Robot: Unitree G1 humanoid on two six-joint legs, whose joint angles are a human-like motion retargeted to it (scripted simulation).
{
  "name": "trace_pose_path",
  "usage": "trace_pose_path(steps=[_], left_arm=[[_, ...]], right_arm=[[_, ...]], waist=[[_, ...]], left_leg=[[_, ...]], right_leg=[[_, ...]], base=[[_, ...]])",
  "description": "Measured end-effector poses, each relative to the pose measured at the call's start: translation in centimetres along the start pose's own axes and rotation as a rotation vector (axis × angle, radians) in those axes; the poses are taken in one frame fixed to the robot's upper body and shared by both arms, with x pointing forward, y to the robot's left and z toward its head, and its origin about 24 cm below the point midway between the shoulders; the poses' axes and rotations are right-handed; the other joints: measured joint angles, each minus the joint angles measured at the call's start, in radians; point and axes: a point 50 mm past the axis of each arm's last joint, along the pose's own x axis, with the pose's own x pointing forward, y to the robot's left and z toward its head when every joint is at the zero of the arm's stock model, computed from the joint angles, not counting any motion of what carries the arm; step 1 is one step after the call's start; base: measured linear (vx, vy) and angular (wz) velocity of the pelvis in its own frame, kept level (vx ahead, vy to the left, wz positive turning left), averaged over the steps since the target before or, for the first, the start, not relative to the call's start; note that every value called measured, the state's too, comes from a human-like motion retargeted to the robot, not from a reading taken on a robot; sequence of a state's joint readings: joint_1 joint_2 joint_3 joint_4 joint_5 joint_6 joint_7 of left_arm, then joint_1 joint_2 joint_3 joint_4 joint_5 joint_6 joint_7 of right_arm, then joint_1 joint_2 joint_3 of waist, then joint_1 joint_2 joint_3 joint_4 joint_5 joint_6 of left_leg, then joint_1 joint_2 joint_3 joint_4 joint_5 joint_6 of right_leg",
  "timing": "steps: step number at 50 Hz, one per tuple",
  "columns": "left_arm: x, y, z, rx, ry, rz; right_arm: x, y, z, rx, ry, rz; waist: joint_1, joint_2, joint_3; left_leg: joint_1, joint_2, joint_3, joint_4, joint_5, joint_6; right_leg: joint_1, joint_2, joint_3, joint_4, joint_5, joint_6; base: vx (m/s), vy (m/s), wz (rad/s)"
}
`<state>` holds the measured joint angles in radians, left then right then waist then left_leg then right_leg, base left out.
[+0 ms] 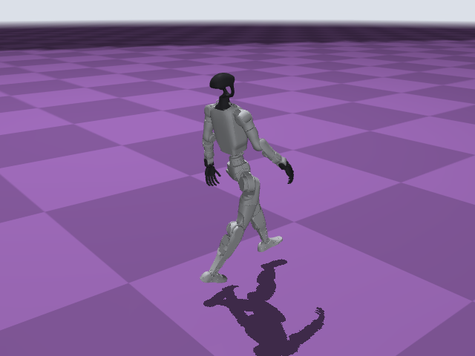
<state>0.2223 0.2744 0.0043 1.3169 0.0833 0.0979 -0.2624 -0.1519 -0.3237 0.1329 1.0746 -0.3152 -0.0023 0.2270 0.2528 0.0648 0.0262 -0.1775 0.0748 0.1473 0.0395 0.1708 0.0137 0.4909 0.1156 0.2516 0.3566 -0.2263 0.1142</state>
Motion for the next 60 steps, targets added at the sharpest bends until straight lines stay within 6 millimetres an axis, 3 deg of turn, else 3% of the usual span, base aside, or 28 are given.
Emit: trace_pose_path(steps=[5, 11, 16, 20, 22, 25, 28, 32, 37, 42, 49, 53, 57, 60], left_arm=[[-0.2, 0.8, 2.7, 0.033, -0.046, 0.026], [-1.6, 3.2, 7.9, 0.001, -0.24, 0.101], [-3.5, 5.6, 11.0, -0.11, -0.427, 0.174], [-4.6, 7.2, 11.8, -0.2, -0.518, 0.217], [-4.8, 7.7, 11.8, -0.225, -0.529, 0.234], [-4.9, 8.2, 11.9, -0.235, -0.519, 0.256], [-4.9, 8.2, 12.1, -0.221, -0.499, 0.271], [-5.4, 8.3, 13.9, -0.162, -0.493, 0.289], [-6.1, 8.1, 16.8, -0.046, -0.484, 0.31], [-6.8, 7.2, 19.4, 0.067, -0.477, 0.322], [-7.1, 5.2, 21.6, 0.184, -0.521, 0.301], [-7.0, 4.2, 22.1, 0.249, -0.545, 0.285], [-6.7, 3.7, 21.7, 0.315, -0.541, 0.271], [-6.3, 3.6, 21.1, 0.342, -0.523, 0.26]], right_arm=[[0.0, 0.3, -1.1, -0.003, 0.066, 0.009], [0.3, 1.5, -0.8, 0.029, 0.081, 0.014], [0.5, 3.6, -0.7, 0.098, 0.077, 0.039], [0.3, 5.2, -2.0, 0.155, 0.111, 0.067], [0.0, 5.6, -3.5, 0.169, 0.158, 0.077], [-0.8, 5.9, -6.4, 0.182, 0.252, 0.076], [-2.2, 6.3, -9.8, 0.19, 0.371, 0.079], [-4.2, 7.0, -13.7, 0.217, 0.506, 0.091], [-6.2, 8.9, -16.5, 0.289, 0.613, 0.119], [-6.9, 10.3, -17.3, 0.366, 0.651, 0.132], [-6.8, 10.4, -17.1, 0.416, 0.658, 0.107], [-6.7, 10.4, -17.0, 0.409, 0.661, 0.111], [-6.8, 10.9, -17.0, 0.391, 0.659, 0.141], [-6.7, 11.0, -16.8, 0.377, 0.653, 0.155]], waist=[[-0.015, -0.034, 0.022], [0.021, -0.168, 0.048], [0.063, -0.309, 0.068], [0.065, -0.36, 0.075], [0.048, -0.358, 0.069], [0.013, -0.345, 0.057], [-0.012, -0.324, 0.048], [-0.047, -0.305, 0.051], [-0.101, -0.296, 0.061], [-0.169, -0.301, 0.068], [-0.281, -0.325, 0.062], [-0.332, -0.337, 0.05], [-0.358, -0.33, 0.022], [-0.367, -0.314, 0.0]], left_leg=[[-0.045, -0.007, 0.016, 0.019, -0.048, -0.004], [-0.136, -0.06, 0.074, 0.068, -0.172, -0.031], [-0.152, -0.088, 0.095, 0.073, -0.25, -0.062], [-0.086, -0.061, 0.065, 0.036, -0.293, -0.086], [-0.047, -0.026, 0.042, 0.017, -0.308, -0.097], [0.004, 0.01, 0.017, -0.008, -0.326, -0.102], [0.059, 0.039, 0.009, -0.015, -0.351, -0.111], [0.117, 0.043, -0.013, -0.002, -0.387, -0.125], [0.181, 0.008, -0.066, 0.032, -0.43, -0.128], [0.262, -0.061, -0.131, 0.061, -0.469, -0.11], [0.418, -0.176, -0.251, 0.096, -0.509, -0.104], [0.525, -0.227, -0.328, 0.112, -0.527, -0.104], [0.61, -0.245, -0.393, 0.124, -0.548, -0.101], [0.653, -0.247, -0.439, 0.136, -0.561, -0.099]], right_leg=[[-0.037, -0.033, 0.005, -0.025, 0.017, -0.018], [-0.099, -0.116, -0.018, -0.089, 0.102, -0.015], [-0.148, -0.156, 0.028, -0.107, 0.305, 0.052], [-0.228, -0.111, 0.047, 0.013, 0.481, 0.128], [-0.3, -0.066, 0.015, 0.126, 0.516, 0.147], [-0.433, -0.03, -0.06, 0.302, 0.409, 0.139], [-0.549, -0.08, -0.231, 0.404, 0.329, 0.056], [-0.658, -0.151, -0.41, 0.445, 0.236, -0.043], [-0.745, -0.154, -0.463, 0.356, 0.169, -0.081], [-0.791, -0.144, -0.425, 0.179, 0.202, -0.081], [-0.752, -0.173, -0.344, -0.183, 0.427, -0.036], [-0.71, -0.212, -0.311, -0.348, 0.561, 0.033], [-0.696, -0.249, -0.331, -0.419, 0.605, 0.091], [-0.693, -0.273, -0.37, -0.426, 0.627, 0.1]], base=[[0.37, 0.12, -0.13], [0.47, 0.14, -0.09], [0.59, 0.14, -0.14], [0.62, 0.14, -0.12], [0.58, 0.1, -0.02], [0.52, 0.17, 0.04], [0.47, 0.16, 0.04], [0.42, 0.14, 0.36], [0.39, 0.1, 0.77], [0.39, 0.08, 0.91], [0.44, 0.03, 0.89], [0.51, -0.02, 0.82], [0.54, -0.05, 0.71], [0.54, -0.08, 0.7]])
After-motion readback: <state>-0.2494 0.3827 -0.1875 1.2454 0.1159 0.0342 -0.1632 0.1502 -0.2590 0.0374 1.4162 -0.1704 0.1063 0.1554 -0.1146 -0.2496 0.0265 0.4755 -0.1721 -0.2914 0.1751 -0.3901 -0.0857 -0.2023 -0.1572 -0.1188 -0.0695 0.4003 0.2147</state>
